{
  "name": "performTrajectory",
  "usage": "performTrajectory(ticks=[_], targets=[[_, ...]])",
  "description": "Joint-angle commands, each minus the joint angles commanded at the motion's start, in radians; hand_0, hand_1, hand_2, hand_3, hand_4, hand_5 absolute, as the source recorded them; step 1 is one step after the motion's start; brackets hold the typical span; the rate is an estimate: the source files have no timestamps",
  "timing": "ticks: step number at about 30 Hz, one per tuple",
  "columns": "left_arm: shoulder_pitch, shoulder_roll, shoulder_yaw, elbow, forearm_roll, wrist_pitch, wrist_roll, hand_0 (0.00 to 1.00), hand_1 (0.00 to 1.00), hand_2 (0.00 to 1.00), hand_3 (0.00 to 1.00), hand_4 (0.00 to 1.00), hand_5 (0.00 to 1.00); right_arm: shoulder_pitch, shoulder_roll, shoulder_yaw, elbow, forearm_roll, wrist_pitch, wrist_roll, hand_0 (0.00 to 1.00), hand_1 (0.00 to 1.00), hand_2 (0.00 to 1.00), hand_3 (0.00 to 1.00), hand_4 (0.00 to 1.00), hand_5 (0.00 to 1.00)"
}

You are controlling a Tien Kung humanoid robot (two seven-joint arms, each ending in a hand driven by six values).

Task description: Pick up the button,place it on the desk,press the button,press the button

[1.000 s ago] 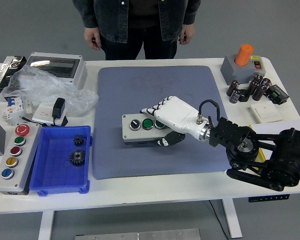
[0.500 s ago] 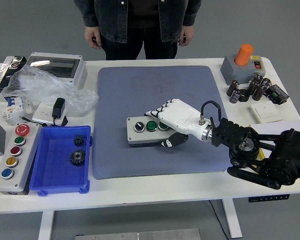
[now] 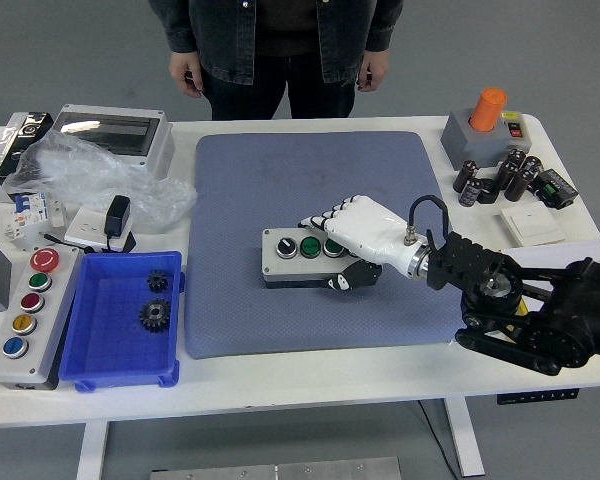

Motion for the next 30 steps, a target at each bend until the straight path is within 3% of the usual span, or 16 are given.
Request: performTrajectory(ticks=[11, 12, 18, 19, 23, 24, 29, 30], targets=[[0.000, 0.000, -0.002, 0.000, 0.002, 0.003, -0.005, 0.683, 0.701, 0.634, 0.641, 0.555, 0.423, -0.007, -0.001, 0.007, -0.008, -0.007, 0.012, -0.010, 0.586, 0.627, 0.498, 0.347, 0.564, 0.002], [0.000, 0.001, -0.002, 0.000, 0.002, 0.003, -0.005, 0.683, 0.701, 0.633, 0.640, 0.555, 0.421, -0.007, -0.001, 0.008, -0.009, -0.008, 0.014, -0.011, 0.589, 0.632, 0.553, 0.353, 0.569, 0.002], [0.000, 0.001, 0.002, 0.000, -0.002, 0.007, -0.014, 0.683, 0.701, 0.633, 0.640, 0.555, 0.421, -0.009, -0.001, 0.017, -0.007, -0.011, 0.030, -0.019, 0.589, 0.632, 0.553, 0.353, 0.569, 0.002], [0.000, 0.001, 0.003, 0.000, -0.003, 0.008, -0.016, 0.683, 0.701, 0.632, 0.640, 0.554, 0.420, -0.009, -0.001, 0.019, -0.007, -0.012, 0.033, -0.020, 0.598, 0.630, 0.632, 0.476, 0.703, 0.021], [0.000, 0.001, 0.005, 0.000, -0.006, 0.009, -0.021, 0.683, 0.701, 0.632, 0.640, 0.554, 0.420, -0.009, -0.002, 0.022, -0.006, -0.014, 0.045, -0.024, 0.598, 0.630, 0.632, 0.476, 0.703, 0.021], [0.000, 0.001, 0.004, 0.000, -0.005, 0.010, -0.022, 0.683, 0.701, 0.632, 0.639, 0.554, 0.419, -0.009, -0.003, 0.024, -0.005, -0.014, 0.047, -0.025, 0.613, 0.653, 0.668, 0.690, 0.714, 0.083], [-0.001, 0.002, 0.003, 0.000, -0.004, 0.011, -0.025, 0.683, 0.701, 0.632, 0.639, 0.554, 0.419, -0.009, -0.004, 0.030, -0.001, -0.017, 0.053, -0.027, 0.613, 0.653, 0.668, 0.690, 0.714, 0.083], [-0.001, 0.002, 0.003, 0.000, -0.004, 0.011, -0.026, 0.680, 0.699, 0.629, 0.638, 0.554, 0.419, -0.009, -0.004, 0.030, -0.001, -0.016, 0.053, -0.027, 0.632, 0.675, 0.707, 0.793, 0.764, 0.093]])
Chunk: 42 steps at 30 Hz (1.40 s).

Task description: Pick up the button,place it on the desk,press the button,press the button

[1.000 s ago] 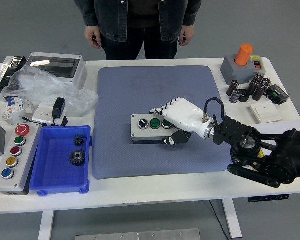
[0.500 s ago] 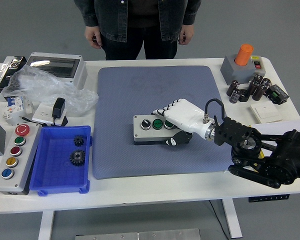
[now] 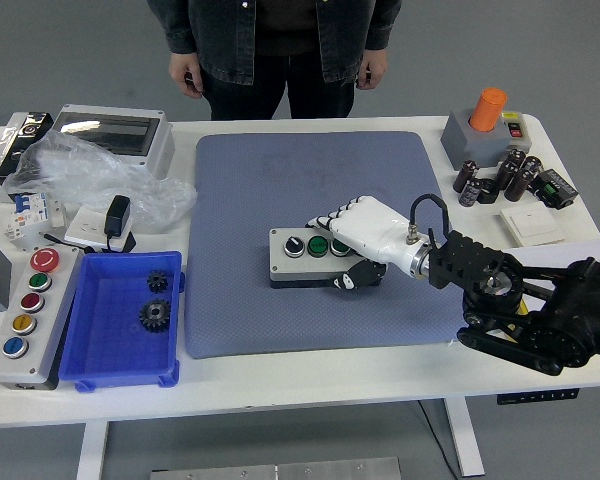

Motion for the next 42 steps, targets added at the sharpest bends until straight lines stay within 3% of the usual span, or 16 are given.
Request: performTrajectory(ticks=[11, 12, 24, 25, 29, 30, 42], targets=[[-0.001, 0.003, 0.008, 0.000, -0.008, 0.001, -0.006, 0.680, 0.698, 0.628, 0.638, 0.554, 0.418, 0.001, 0.001, 0.000, 0.001, 0.005, 0.012, -0.002, 0.642, 0.692, 0.726, 0.820, 0.806, 0.116], [-0.001, 0.003, 0.008, 0.000, -0.008, 0.001, -0.006, 0.680, 0.698, 0.626, 0.634, 0.554, 0.418, 0.001, 0.001, 0.001, 0.001, 0.006, 0.014, -0.003, 0.651, 0.695, 0.735, 0.880, 0.830, 0.129], [-0.001, 0.002, 0.008, 0.000, -0.007, 0.000, -0.008, 0.679, 0.697, 0.626, 0.633, 0.555, 0.417, 0.003, 0.001, 0.019, 0.003, 0.012, 0.050, -0.006, 0.654, 0.702, 0.756, 0.908, 0.854, 0.142], [-0.001, 0.002, 0.008, 0.000, -0.006, 0.000, -0.009, 0.679, 0.697, 0.624, 0.631, 0.553, 0.418, 0.003, 0.001, 0.021, 0.003, 0.014, 0.052, -0.006, 0.666, 0.715, 0.809, 0.956, 0.998, 0.316], [-0.001, 0.002, 0.008, 0.000, -0.006, 0.000, -0.010, 0.679, 0.697, 0.624, 0.631, 0.553, 0.418, 0.003, 0.001, 0.024, 0.003, 0.021, 0.059, -0.006, 0.666, 0.715, 0.809, 0.956, 0.998, 0.316], [-0.001, 0.002, 0.008, 0.000, -0.006, 0.000, -0.010, 0.678, 0.695, 0.624, 0.630, 0.551, 0.418, 0.003, 0.001, 0.024, 0.003, 0.021, 0.060, -0.006, 0.672, 0.731, 0.868, 0.995, 0.998, 0.360], [0.000, 0.001, 0.008, 0.000, -0.005, -0.002, -0.012, 0.678, 0.695, 0.622, 0.627, 0.550, 0.418, 0.003, -0.002, 0.033, 0.007, 0.036, 0.074, -0.013, 0.676, 0.736, 0.892, 0.998, 0.998, 0.411]])
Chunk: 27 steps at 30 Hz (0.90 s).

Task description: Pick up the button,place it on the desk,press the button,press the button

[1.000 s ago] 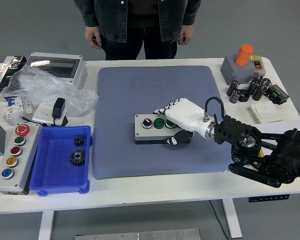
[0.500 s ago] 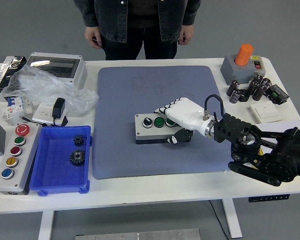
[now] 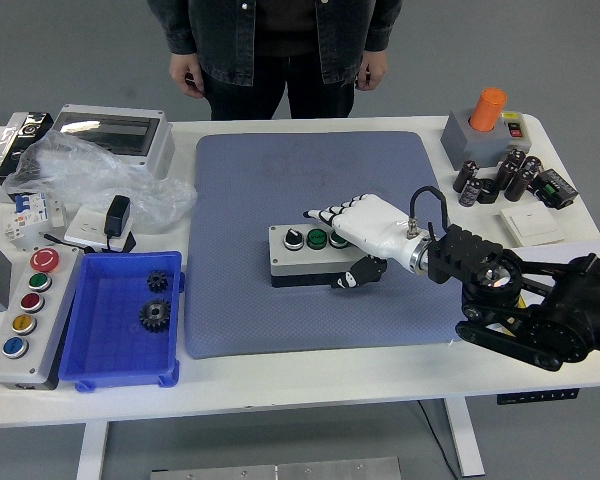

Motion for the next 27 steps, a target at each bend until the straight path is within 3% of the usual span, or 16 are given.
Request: performTrajectory(ticks=[5, 10, 14, 18, 19, 23, 24, 27], targets=[[0.001, -0.001, -0.004, 0.000, 0.005, -0.001, 0.001, 0.677, 0.695, 0.622, 0.626, 0.549, 0.420, -0.002, -0.025, 0.041, 0.048, 0.007, 0.017, -0.013, 0.675, 0.740, 0.895, 0.998, 0.998, 0.429], [0.001, -0.003, -0.007, 0.001, 0.007, -0.001, 0.000, 0.677, 0.695, 0.621, 0.625, 0.544, 0.418, -0.034, -0.095, 0.139, 0.153, 0.021, 0.046, -0.043, 0.673, 0.746, 0.899, 0.998, 0.998, 0.446], [0.001, -0.003, -0.009, 0.001, 0.009, 0.000, -0.001, 0.677, 0.695, 0.617, 0.624, 0.542, 0.418, -0.119, -0.165, 0.255, 0.264, 0.025, 0.046, -0.077, 0.677, 0.754, 0.913, 0.998, 0.998, 0.470], [0.004, -0.005, -0.008, 0.001, 0.008, 0.000, -0.002, 0.677, 0.695, 0.617, 0.624, 0.542, 0.418, -0.204, -0.219, 0.362, 0.359, -0.051, 0.039, -0.143, 0.677, 0.754, 0.913, 0.998, 0.998, 0.470], [0.006, -0.006, -0.011, 0.002, 0.011, 0.000, -0.001, 0.677, 0.694, 0.617, 0.624, 0.539, 0.418, -0.231, -0.236, 0.394, 0.390, -0.081, 0.040, -0.167, 0.692, 0.766, 0.909, 0.998, 0.998, 0.508], [0.009, -0.006, -0.020, 0.003, 0.019, 0.000, 0.001, 0.677, 0.694, 0.617, 0.624, 0.539, 0.418, -0.308, -0.279, 0.480, 0.482, -0.181, 0.078, -0.248, 0.692, 0.766, 0.909, 0.998, 0.998, 0.508], [0.008, -0.005, -0.022, 0.004, 0.020, 0.000, 0.001, 0.677, 0.694, 0.616, 0.622, 0.538, 0.418, -0.317, -0.285, 0.487, 0.501, -0.202, 0.091, -0.265, 0.672, 0.699, 0.670, 0.941, 0.869, 0.520], [0.005, -0.003, -0.020, 0.004, 0.019, 0.001, -0.001, 0.677, 0.694, 0.616, 0.622, 0.538, 0.418, -0.333, -0.299, 0.478, 0.552, -0.258, 0.146, -0.314, 0.672, 0.699, 0.670, 0.941, 0.869, 0.520]])
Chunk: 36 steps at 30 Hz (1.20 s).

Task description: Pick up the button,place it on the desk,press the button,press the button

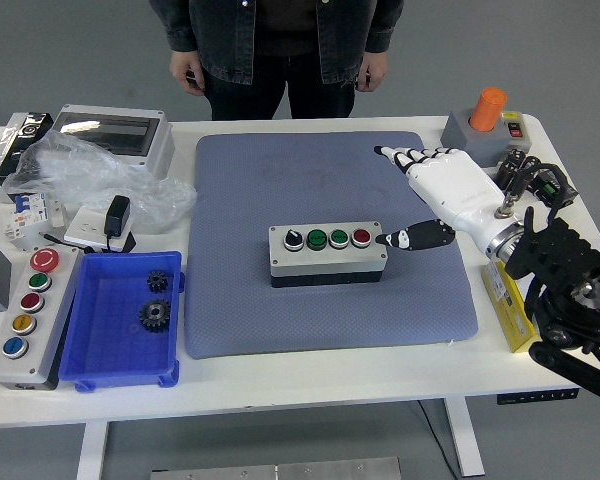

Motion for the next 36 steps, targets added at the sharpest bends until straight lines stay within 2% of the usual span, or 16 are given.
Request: performTrajectory(ticks=[2, 3, 8, 9, 13, 15, 36], targets=[[-0.002, 0.001, 0.001, 0.000, -0.001, 0.000, -0.001, 0.677, 0.694, 0.616, 0.622, 0.538, 0.418, -0.003, -0.004, -0.017, 0.017, -0.009, 0.035, -0.021, 0.672, 0.699, 0.670, 0.941, 0.869, 0.520], [-0.002, 0.001, 0.000, 0.000, 0.000, 0.000, -0.001, 0.677, 0.694, 0.616, 0.621, 0.537, 0.419, -0.003, -0.006, -0.030, 0.025, -0.007, 0.056, -0.032, 0.583, 0.551, 0.341, 0.868, 0.400, 0.108], [-0.001, 0.000, -0.006, 0.000, 0.007, 0.000, 0.001, 0.677, 0.694, 0.616, 0.621, 0.537, 0.419, 0.006, -0.001, -0.083, 0.036, 0.014, 0.109, -0.057, 0.583, 0.551, 0.341, 0.868, 0.400, 0.108], [-0.001, 0.000, -0.007, 0.000, 0.007, 0.000, 0.002, 0.677, 0.693, 0.616, 0.622, 0.537, 0.423, 0.008, 0.001, -0.090, 0.033, 0.018, 0.114, -0.059, 0.570, 0.496, 0.278, 0.872, 0.378, 0.002], [-0.001, 0.000, -0.007, 0.000, 0.008, 0.000, 0.002, 0.677, 0.693, 0.616, 0.622, 0.537, 0.423, 0.016, 0.010, -0.113, 0.020, 0.027, 0.124, -0.063, 0.570, 0.496, 0.278, 0.872, 0.378, 0.002], [-0.002, 0.000, -0.008, 0.000, 0.009, 0.000, 0.002, 0.677, 0.694, 0.616, 0.622, 0.536, 0.424, 0.020, 0.013, -0.118, 0.015, 0.029, 0.126, -0.063, 0.540, 0.457, 0.255, 0.877, 0.371, 0.002], [-0.004, 0.002, -0.001, -0.001, 0.004, 0.001, -0.001, 0.677, 0.694, 0.616, 0.622, 0.539, 0.430, 0.044, 0.045, -0.179, -0.019, 0.047, 0.110, -0.055, 0.504, 0.450, 0.246, 0.878, 0.362, 0.002]])
